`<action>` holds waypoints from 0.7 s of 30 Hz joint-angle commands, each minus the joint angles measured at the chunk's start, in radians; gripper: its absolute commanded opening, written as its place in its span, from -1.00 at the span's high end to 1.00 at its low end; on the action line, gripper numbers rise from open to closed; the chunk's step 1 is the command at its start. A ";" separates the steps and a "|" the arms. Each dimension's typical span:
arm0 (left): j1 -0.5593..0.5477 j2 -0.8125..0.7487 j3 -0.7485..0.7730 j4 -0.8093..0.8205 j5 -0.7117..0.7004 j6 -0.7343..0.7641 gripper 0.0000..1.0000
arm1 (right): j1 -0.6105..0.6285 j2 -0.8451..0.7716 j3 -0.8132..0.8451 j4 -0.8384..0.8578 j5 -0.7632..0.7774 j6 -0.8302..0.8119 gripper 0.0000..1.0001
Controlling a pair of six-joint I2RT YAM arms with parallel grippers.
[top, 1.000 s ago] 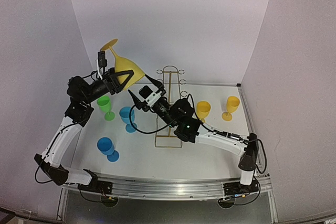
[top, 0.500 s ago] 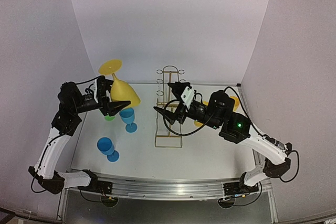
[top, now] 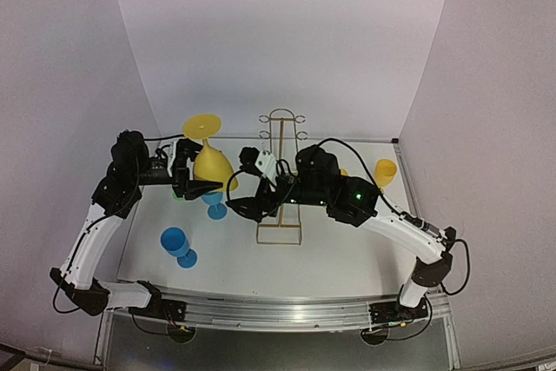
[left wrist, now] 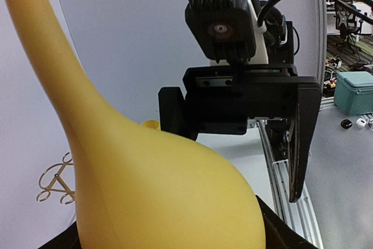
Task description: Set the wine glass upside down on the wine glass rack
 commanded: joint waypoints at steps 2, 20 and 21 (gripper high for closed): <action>-0.012 -0.026 0.040 0.047 0.116 -0.057 0.63 | -0.044 -0.013 0.023 0.006 -0.134 0.031 -0.85; -0.081 0.030 0.091 -0.055 0.069 0.005 0.60 | -0.046 0.131 0.184 -0.046 -0.223 0.014 -0.68; -0.082 0.030 0.090 -0.060 0.068 0.011 0.60 | -0.046 0.132 0.184 -0.047 -0.221 0.013 -0.66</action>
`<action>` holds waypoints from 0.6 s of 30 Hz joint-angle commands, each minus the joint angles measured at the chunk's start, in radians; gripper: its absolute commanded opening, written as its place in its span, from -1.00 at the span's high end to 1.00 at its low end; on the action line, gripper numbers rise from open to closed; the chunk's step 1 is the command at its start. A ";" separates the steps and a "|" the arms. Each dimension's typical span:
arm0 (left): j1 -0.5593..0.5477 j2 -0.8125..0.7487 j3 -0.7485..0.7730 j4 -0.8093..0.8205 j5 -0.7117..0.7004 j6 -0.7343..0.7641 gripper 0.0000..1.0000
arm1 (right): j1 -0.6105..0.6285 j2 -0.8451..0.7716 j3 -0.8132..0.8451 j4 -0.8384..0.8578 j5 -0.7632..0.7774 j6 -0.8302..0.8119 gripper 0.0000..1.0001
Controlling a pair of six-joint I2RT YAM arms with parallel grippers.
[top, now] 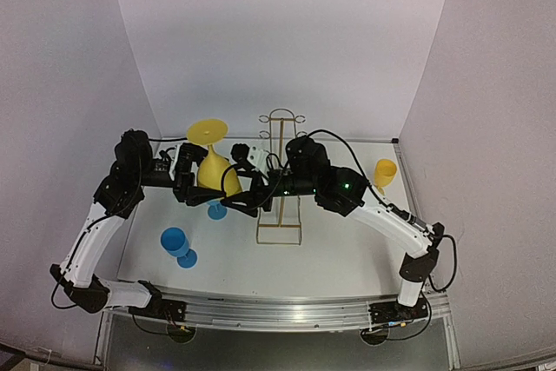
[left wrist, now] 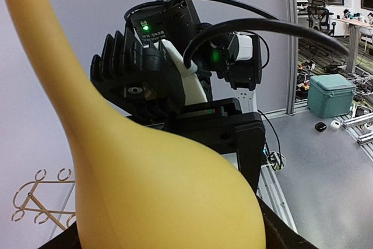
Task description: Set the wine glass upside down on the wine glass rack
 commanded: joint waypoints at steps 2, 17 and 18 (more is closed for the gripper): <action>-0.019 0.009 0.048 -0.043 -0.002 0.043 0.60 | 0.003 0.021 0.053 -0.006 -0.023 -0.003 -0.63; -0.033 0.009 0.043 -0.075 -0.039 0.064 0.38 | 0.003 0.020 0.032 -0.005 -0.057 -0.030 0.30; -0.033 0.007 0.043 -0.077 -0.046 0.062 0.33 | 0.003 0.011 0.024 -0.004 -0.054 -0.036 0.35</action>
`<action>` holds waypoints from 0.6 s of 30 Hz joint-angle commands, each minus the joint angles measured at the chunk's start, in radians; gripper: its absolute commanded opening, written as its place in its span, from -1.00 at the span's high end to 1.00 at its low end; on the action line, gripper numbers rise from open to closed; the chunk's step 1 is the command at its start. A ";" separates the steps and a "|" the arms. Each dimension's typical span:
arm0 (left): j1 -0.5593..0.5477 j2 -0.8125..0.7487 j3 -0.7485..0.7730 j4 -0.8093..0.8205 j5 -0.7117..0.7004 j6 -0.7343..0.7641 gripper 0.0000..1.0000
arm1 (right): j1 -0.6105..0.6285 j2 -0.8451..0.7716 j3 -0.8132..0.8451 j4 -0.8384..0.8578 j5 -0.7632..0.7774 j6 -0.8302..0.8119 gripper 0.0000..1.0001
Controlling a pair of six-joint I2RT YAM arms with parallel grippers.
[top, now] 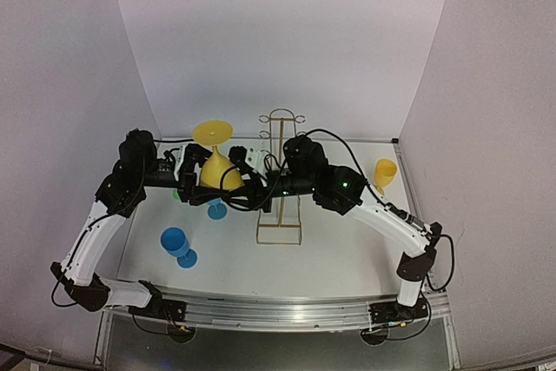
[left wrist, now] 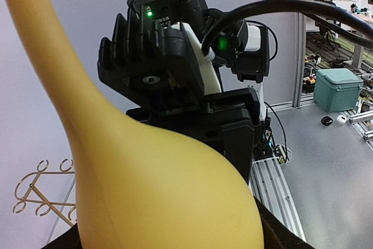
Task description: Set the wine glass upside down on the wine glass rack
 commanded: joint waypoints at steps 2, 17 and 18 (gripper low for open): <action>-0.018 -0.014 0.030 -0.028 -0.007 0.019 0.17 | -0.001 -0.028 -0.032 0.037 0.003 -0.023 0.37; -0.018 -0.051 0.010 -0.032 -0.088 0.036 -0.89 | -0.006 -0.119 -0.161 0.090 0.127 -0.039 0.48; -0.017 -0.053 0.008 -0.032 -0.095 0.036 -0.96 | -0.008 -0.126 -0.170 0.094 0.133 -0.037 0.49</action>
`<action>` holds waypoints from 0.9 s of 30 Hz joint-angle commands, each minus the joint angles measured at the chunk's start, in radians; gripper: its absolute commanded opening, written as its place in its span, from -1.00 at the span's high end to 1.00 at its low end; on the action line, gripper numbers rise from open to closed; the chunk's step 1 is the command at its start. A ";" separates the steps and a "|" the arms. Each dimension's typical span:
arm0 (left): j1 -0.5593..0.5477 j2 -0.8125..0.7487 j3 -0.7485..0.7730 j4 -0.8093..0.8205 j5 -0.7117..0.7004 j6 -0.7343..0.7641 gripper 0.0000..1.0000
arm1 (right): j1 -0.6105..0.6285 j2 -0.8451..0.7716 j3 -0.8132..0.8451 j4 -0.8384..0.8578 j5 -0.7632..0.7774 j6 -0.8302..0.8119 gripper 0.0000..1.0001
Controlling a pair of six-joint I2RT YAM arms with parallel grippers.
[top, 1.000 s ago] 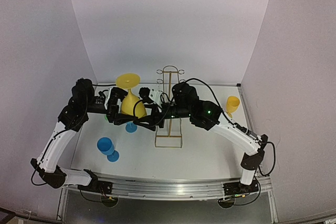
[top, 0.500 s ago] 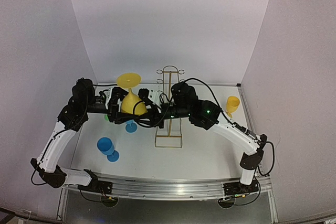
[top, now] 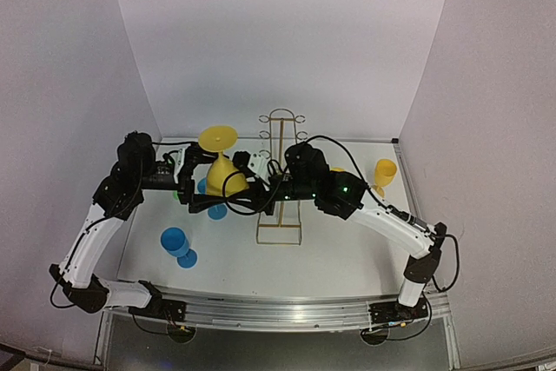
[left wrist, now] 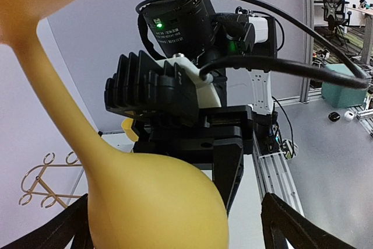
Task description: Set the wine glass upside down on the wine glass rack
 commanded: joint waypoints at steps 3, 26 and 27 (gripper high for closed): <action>-0.004 -0.048 0.004 0.018 -0.081 0.006 -0.99 | -0.015 -0.090 -0.045 0.046 0.081 0.005 0.52; -0.001 -0.156 -0.199 0.279 -0.445 -0.297 -0.99 | -0.403 -0.401 -0.325 0.035 0.546 -0.031 0.66; 0.005 -0.161 -0.222 0.301 -0.472 -0.321 -0.99 | -0.447 -0.410 -0.358 0.033 0.521 -0.023 0.66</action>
